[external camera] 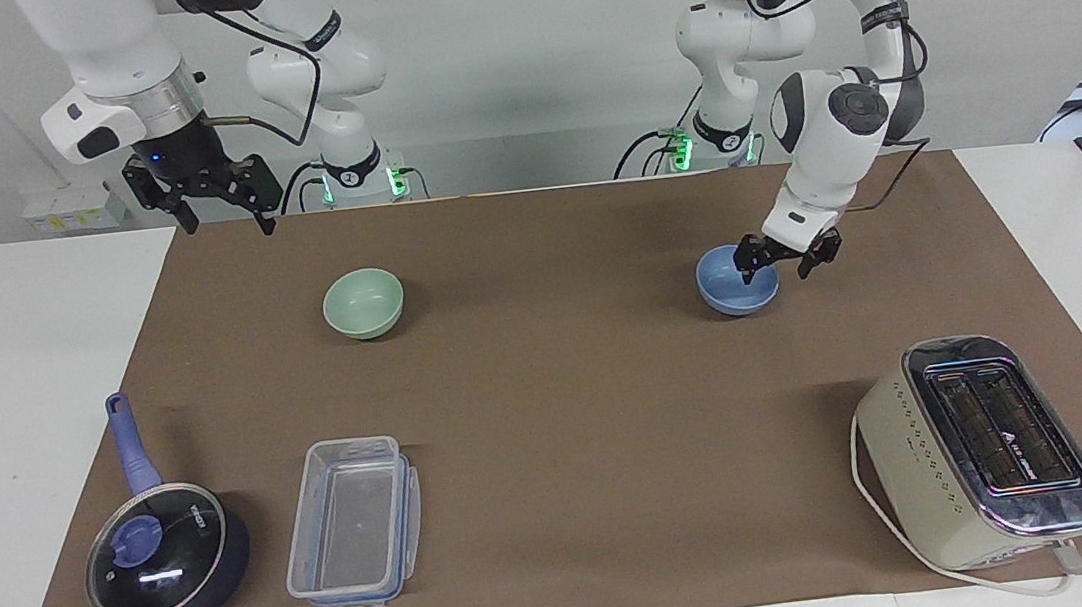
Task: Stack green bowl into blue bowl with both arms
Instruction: 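Reach the left gripper to the rim of the blue bowl, then close the left gripper on the blue bowl rim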
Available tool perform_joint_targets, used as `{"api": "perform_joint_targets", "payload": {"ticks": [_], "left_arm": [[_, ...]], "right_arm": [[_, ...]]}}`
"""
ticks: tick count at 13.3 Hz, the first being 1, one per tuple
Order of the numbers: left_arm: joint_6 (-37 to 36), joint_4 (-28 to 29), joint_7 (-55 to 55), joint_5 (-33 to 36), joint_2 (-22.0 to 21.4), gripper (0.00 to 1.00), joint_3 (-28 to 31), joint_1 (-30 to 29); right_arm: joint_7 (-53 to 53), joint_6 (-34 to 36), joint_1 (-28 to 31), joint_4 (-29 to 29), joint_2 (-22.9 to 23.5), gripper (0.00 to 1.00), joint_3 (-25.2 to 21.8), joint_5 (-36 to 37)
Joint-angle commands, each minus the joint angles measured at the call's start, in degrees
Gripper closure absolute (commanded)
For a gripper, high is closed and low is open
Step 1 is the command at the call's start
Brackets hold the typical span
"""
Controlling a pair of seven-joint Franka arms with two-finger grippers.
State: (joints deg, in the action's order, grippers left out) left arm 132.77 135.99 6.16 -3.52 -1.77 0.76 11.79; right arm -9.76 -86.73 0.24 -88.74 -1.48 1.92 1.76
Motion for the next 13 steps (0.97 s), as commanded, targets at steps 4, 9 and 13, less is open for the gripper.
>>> {"api": "perform_joint_targets", "payload": {"ticks": [4,9,13], "left_arm": [[2.14,2.26,0.87,-0.69,-0.87,1.0,0.73,1.48],[1.26,0.6,0.17,-0.69,-0.86,1.0,0.73,0.87],[-8.22,-6.52,-0.01,-0.69,-1.21,1.0,1.17,0.43]], "right_arm": [[-0.78,-0.73,0.29,-1.78,-1.33,0.0,0.19,-0.97],[-0.78,-0.73,0.29,-1.78,-1.33,0.0,0.19,-0.97],[-0.7,-0.73,0.29,-1.78,-1.33,0.0,0.19,-0.97]]}}
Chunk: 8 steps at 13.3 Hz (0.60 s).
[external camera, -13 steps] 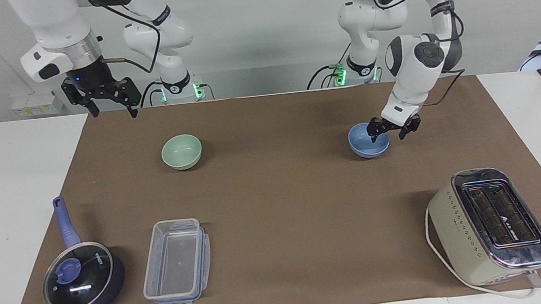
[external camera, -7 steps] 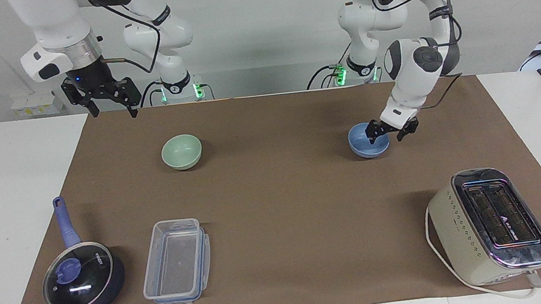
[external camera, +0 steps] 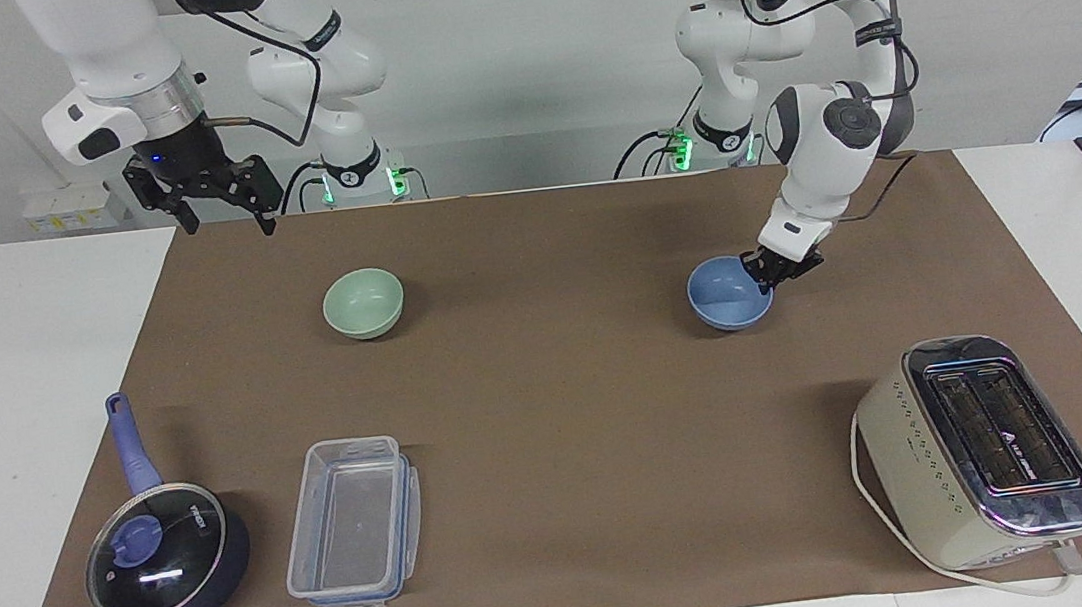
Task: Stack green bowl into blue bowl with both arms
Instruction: 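Close the left gripper on the blue bowl rim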
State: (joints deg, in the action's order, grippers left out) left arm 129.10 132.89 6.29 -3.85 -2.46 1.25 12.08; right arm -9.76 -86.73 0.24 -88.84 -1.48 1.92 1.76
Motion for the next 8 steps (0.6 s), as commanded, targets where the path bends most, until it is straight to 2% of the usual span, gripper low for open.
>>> {"api": "perform_joint_targets", "payload": {"ticks": [1,5,8], "left_arm": [[-7.17,-5.0,-0.13,-0.28,-0.97,1.0,0.77,-0.39],[-21.23,-15.71,-0.31,-0.36,-1.15,1.0,1.04,-1.36],[-23.89,-17.93,-0.31,-0.36,-1.15,1.0,1.04,-1.27]], "right_arm": [[-0.7,-0.73,0.29,-1.69,-1.33,0.0,0.19,-0.97],[-1.05,-0.73,0.29,-1.69,-1.33,0.0,0.19,-0.97],[-1.05,-0.73,0.29,-1.69,-1.33,0.0,0.19,-0.97]]}}
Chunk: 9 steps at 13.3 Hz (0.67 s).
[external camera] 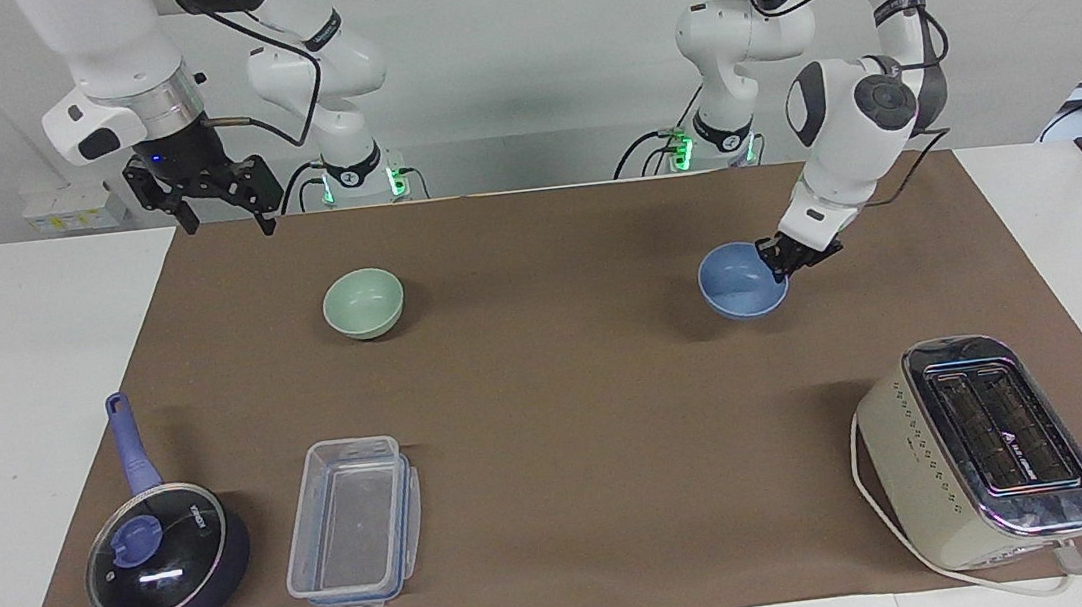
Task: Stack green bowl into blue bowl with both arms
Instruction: 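Close the left gripper on the blue bowl rim, then slide the blue bowl with the left gripper toward the table center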
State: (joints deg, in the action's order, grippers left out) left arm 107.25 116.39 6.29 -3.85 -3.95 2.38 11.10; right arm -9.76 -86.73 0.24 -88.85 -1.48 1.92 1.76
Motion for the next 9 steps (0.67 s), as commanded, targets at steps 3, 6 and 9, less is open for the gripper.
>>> {"api": "perform_joint_targets", "payload": {"ticks": [3,6,9], "left_arm": [[-1.7,-0.9,0.3,-0.36,0.17,1.0,-0.35,0.5],[-1.26,-0.46,1.53,-1.5,0.17,1.0,-0.88,3.12],[0.23,-0.11,8.89,-1.86,0.26,1.0,-0.88,8.92]], "right_arm": [[-0.87,-0.73,0.28,-1.68,-1.33,0.0,0.19,-0.97],[-0.87,-0.73,0.28,-1.68,-1.33,0.0,0.1,-0.97],[-0.78,-0.73,0.28,-1.68,-1.33,0.0,0.19,-0.97]]}}
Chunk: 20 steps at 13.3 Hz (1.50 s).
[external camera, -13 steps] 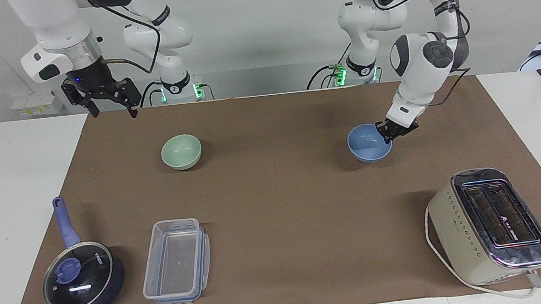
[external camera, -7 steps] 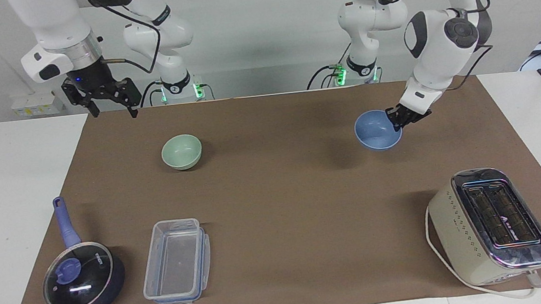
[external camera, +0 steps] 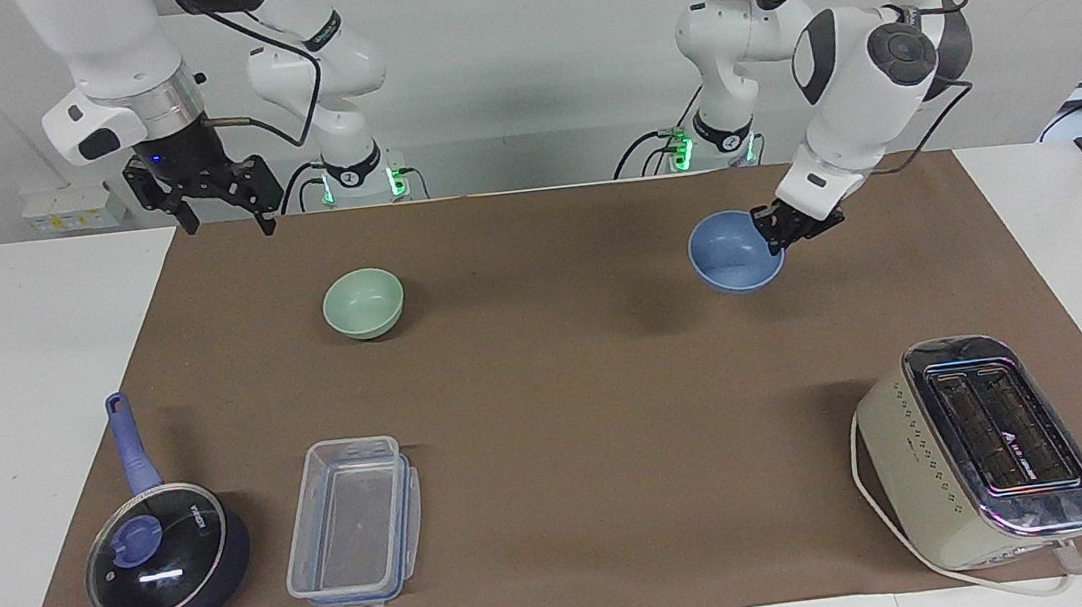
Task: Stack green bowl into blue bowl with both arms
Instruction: 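Slide the blue bowl with the left gripper toward the table center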
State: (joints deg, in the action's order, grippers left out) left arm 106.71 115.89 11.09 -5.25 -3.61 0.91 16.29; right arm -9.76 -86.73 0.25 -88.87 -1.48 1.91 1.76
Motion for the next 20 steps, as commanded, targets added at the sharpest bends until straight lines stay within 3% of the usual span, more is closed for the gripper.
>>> {"api": "perform_joint_targets", "payload": {"ticks": [1,10,15,18,19,20], "left_arm": [[1.21,0.91,6.64,-0.55,0.01,1.0,0.58,5.67],[19.75,12.86,18.34,-4.76,0.97,1.0,0.58,21.49],[30.02,18.13,23.96,-5.21,3.78,1.0,0.58,26.86],[31.28,18.32,24.68,-5.21,4.58,1.0,0.58,27.13],[31.01,18.06,24.68,-5.21,4.67,0.43,0.58,27.13],[30.75,17.71,24.42,-5.21,4.67,0.0,0.67,27.13]], "right_arm": [[-0.78,-0.64,0.28,-1.66,-1.33,0.0,0.2,-0.97],[-0.43,-0.11,0.19,-1.75,-1.5,0.0,0.2,-0.97],[-0.43,-0.11,0.19,-1.75,-1.5,0.0,0.2,-0.97],[-0.43,-0.11,0.19,-1.84,-1.5,0.0,0.2,-0.97],[-0.43,-0.11,0.19,-1.84,-1.5,0.0,0.2,-0.97],[-0.43,-0.11,0.19,-1.84,-1.5,0.0,0.2,-0.97]]}}
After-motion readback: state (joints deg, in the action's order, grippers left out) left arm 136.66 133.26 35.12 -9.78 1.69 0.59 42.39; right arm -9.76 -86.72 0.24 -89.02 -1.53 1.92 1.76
